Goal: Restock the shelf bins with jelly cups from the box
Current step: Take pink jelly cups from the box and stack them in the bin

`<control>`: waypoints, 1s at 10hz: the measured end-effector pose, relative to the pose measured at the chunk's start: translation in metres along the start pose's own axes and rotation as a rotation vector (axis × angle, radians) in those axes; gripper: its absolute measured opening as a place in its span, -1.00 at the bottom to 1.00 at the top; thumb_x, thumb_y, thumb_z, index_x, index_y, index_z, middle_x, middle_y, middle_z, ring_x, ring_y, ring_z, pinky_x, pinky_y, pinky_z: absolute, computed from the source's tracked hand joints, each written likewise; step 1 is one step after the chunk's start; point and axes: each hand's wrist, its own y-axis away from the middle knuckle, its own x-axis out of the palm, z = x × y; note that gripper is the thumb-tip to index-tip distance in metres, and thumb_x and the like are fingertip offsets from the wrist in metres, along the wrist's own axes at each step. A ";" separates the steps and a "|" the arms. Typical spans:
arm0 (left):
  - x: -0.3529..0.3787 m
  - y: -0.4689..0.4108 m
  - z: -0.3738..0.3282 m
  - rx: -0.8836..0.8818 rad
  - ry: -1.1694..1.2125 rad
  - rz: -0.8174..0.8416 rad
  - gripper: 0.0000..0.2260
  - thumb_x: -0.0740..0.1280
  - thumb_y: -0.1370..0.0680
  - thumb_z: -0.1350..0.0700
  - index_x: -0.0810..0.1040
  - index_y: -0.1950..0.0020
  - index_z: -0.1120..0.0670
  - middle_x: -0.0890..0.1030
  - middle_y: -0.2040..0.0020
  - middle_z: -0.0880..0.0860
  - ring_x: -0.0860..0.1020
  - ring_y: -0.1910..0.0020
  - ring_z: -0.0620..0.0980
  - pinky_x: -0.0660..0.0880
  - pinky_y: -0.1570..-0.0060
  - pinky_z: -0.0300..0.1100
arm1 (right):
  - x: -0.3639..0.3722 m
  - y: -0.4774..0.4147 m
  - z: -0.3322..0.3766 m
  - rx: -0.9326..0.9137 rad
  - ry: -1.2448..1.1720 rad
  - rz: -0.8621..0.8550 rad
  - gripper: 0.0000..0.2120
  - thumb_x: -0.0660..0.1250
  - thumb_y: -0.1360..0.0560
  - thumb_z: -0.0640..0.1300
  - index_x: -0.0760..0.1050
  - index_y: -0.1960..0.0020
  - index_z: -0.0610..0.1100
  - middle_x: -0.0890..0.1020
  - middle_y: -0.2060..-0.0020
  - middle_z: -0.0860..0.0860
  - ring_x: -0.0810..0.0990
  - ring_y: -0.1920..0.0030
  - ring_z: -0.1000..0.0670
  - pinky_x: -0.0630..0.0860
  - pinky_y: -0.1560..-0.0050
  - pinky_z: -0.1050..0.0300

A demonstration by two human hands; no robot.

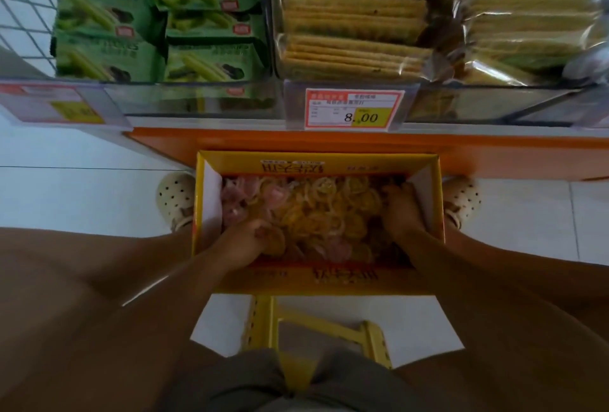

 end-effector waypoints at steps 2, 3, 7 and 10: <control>0.006 -0.004 0.001 -0.024 -0.017 -0.059 -0.77 0.21 -0.63 0.07 0.52 -0.26 -0.01 0.60 -0.16 0.03 0.57 -0.06 0.00 0.51 -0.08 -0.07 | -0.006 0.024 0.005 0.194 -0.226 0.059 -0.72 0.10 -0.61 -0.12 0.47 -0.25 -0.12 0.49 -0.23 -0.13 0.44 -0.24 -0.15 0.35 -0.09 0.30; 0.007 0.001 0.002 0.036 -0.017 -0.055 -0.81 0.17 -0.64 0.11 0.58 -0.05 -0.02 0.64 -0.10 0.03 0.59 -0.07 -0.01 0.51 -0.14 -0.02 | -0.014 0.019 0.006 0.205 -0.305 0.083 -0.72 0.17 -0.60 -0.21 0.47 -0.27 -0.26 0.51 -0.22 -0.19 0.48 -0.21 -0.16 0.27 0.39 0.53; 0.017 0.006 -0.027 0.082 0.530 0.131 -0.52 0.44 -0.47 -0.11 0.45 -0.38 -0.15 0.48 -0.31 -0.09 0.53 -0.20 -0.09 0.59 -0.02 -0.18 | -0.047 0.077 0.055 0.023 -0.984 0.230 -0.93 0.47 -0.44 -0.17 0.67 0.08 -0.12 0.71 0.16 -0.02 0.67 0.17 0.08 0.56 0.16 0.30; -0.011 0.010 0.006 -0.073 0.640 -0.033 -0.95 0.31 -0.58 0.09 0.55 -0.01 0.00 0.61 0.07 0.10 0.60 0.10 0.03 0.59 0.05 -0.11 | -0.041 0.057 0.043 0.140 -0.786 0.526 -0.85 0.28 -0.58 -0.21 0.58 -0.10 -0.14 0.66 -0.01 -0.07 0.64 0.02 -0.03 0.58 0.01 0.09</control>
